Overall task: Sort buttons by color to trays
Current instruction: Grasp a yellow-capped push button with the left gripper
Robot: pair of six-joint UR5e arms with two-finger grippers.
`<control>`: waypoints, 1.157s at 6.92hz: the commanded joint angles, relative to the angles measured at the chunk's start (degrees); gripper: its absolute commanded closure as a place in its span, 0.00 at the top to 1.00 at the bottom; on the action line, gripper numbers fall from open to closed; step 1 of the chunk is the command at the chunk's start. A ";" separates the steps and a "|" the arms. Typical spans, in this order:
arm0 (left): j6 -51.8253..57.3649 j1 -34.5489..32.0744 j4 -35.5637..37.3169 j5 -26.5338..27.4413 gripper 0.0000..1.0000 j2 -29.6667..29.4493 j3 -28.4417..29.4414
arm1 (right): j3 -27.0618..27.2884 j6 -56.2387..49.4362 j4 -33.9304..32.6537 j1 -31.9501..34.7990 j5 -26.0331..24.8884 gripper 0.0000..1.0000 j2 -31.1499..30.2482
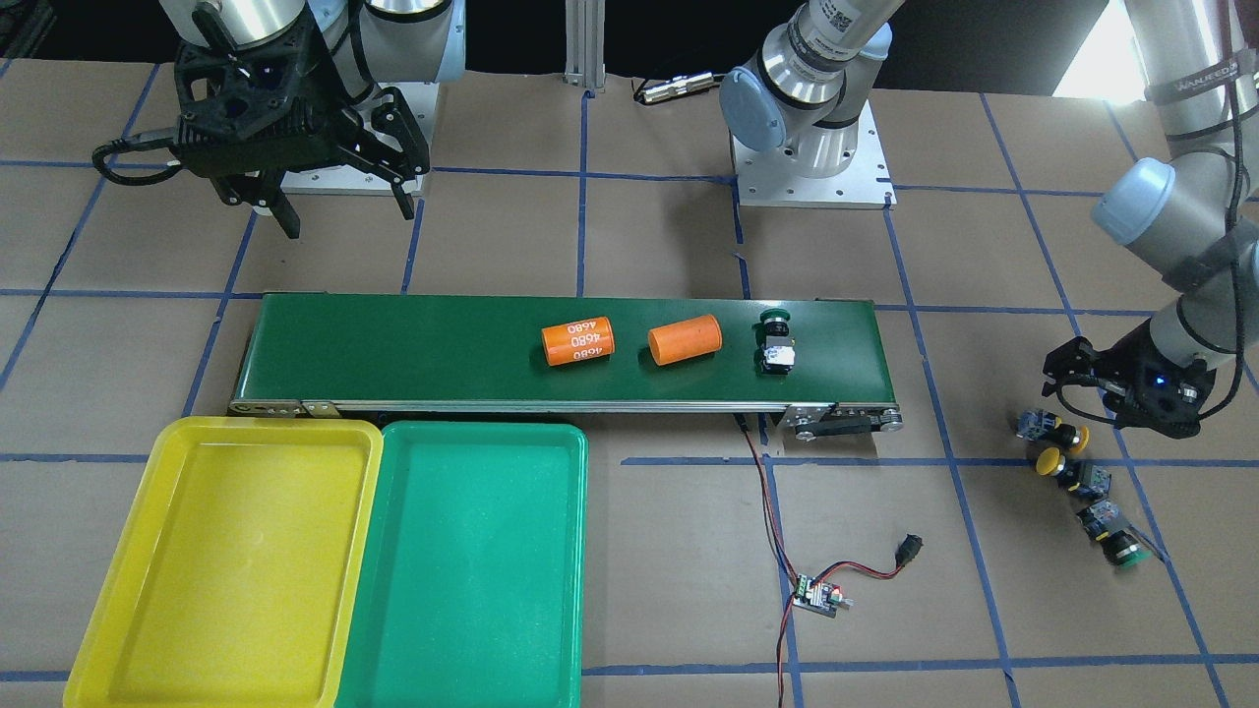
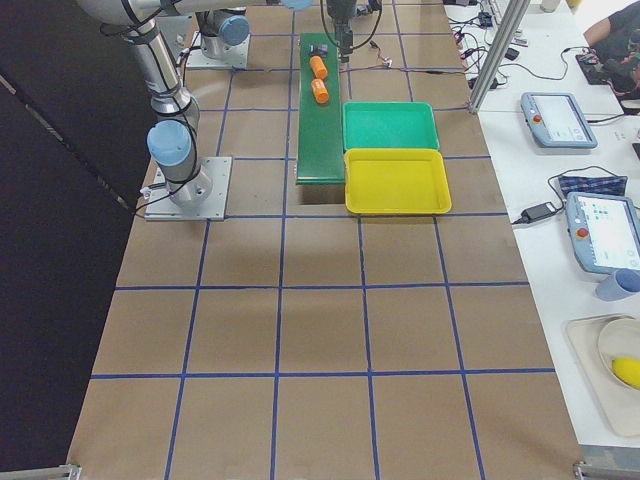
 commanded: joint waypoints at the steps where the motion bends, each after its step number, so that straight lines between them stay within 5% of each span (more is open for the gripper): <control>1: 3.77 0.16 0.27 -2.61 1.00 -1.07 -0.18 | 0.00 0.00 0.00 -0.01 0.04 1.00 0.02; 7: 0.54 0.51 0.36 -2.62 1.00 -4.33 0.34 | 0.00 0.00 0.09 -0.10 0.22 1.00 0.02; 8: -2.42 0.51 0.36 -2.53 0.87 -4.68 0.52 | 0.00 0.00 0.18 -0.10 0.22 1.00 0.02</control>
